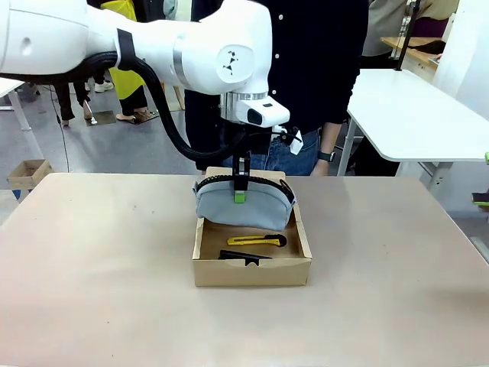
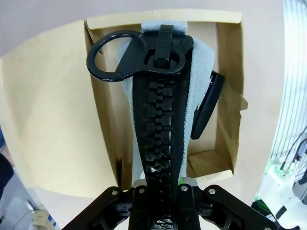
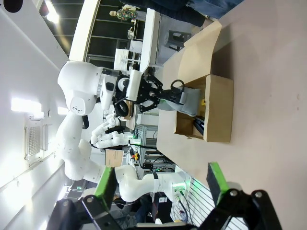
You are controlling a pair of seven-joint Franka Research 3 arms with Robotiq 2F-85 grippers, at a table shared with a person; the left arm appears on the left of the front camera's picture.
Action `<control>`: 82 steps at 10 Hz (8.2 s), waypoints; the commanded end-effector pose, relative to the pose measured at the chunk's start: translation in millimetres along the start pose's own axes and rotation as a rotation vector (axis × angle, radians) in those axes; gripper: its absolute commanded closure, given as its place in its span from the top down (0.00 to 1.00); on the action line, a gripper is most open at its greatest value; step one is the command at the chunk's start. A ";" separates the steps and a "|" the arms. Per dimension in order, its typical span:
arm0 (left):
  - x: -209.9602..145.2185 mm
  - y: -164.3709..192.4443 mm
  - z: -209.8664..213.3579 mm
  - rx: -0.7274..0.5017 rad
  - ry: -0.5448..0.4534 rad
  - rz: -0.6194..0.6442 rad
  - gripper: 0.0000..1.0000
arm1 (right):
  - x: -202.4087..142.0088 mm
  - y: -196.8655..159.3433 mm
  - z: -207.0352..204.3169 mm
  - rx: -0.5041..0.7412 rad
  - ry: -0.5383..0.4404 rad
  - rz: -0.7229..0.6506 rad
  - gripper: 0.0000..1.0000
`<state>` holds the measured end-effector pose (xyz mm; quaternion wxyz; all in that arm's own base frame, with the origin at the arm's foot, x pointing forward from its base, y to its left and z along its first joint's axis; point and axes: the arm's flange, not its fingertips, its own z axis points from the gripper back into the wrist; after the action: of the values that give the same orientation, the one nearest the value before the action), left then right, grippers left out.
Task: Pack the items into the box.
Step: Pick up the item indicated by the person and place it inside the Mailer Box, then close the Mailer Box.
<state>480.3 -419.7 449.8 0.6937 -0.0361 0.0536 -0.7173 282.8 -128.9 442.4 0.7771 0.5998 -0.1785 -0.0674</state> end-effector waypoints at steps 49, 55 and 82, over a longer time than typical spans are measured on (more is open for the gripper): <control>-502.9 -211.0 -81.0 -0.583 -1.349 0.893 1.00 | -0.9 3.2 2.3 -0.003 0.011 -0.013 1.00; -502.9 -211.0 -81.0 -0.583 -1.349 0.893 1.00 | -0.9 3.2 2.3 -0.003 0.011 -0.013 1.00; -298.8 -21.2 -144.7 -0.922 -1.314 1.159 1.00 | 95.2 -95.1 -280.3 -0.130 0.068 0.235 1.00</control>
<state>421.7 -104.9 316.0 0.7526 -0.6539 -0.0677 -0.0369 447.9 61.1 328.3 0.8299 0.5194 -0.2019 0.0271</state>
